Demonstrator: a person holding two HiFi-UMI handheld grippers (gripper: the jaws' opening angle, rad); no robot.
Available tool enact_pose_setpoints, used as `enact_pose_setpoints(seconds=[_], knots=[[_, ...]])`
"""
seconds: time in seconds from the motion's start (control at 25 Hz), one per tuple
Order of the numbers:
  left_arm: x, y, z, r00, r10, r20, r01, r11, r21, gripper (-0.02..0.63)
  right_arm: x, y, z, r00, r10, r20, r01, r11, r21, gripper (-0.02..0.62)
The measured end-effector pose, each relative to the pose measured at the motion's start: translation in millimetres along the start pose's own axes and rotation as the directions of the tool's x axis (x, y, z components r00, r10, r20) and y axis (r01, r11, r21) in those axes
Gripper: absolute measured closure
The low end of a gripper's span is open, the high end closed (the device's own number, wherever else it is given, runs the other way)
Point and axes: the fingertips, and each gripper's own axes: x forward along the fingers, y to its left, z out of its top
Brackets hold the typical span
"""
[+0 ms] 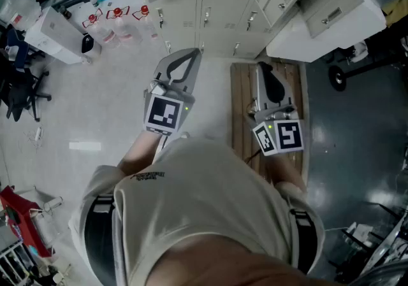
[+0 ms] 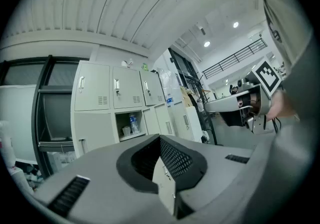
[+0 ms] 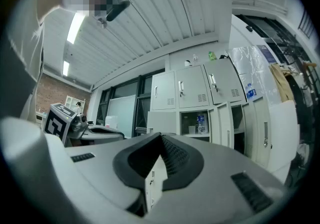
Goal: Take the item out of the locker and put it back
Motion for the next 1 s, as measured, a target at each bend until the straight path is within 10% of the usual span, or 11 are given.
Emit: enact_pose_setpoints(seconds=[1.0], knots=[[23,-58,2,0.998,0.057,-0.016,-0.056,0.998,0.041,0.594,-35,-49,-21,0.998,0.061,0.003,-0.061,0.997,0.055,0.592]])
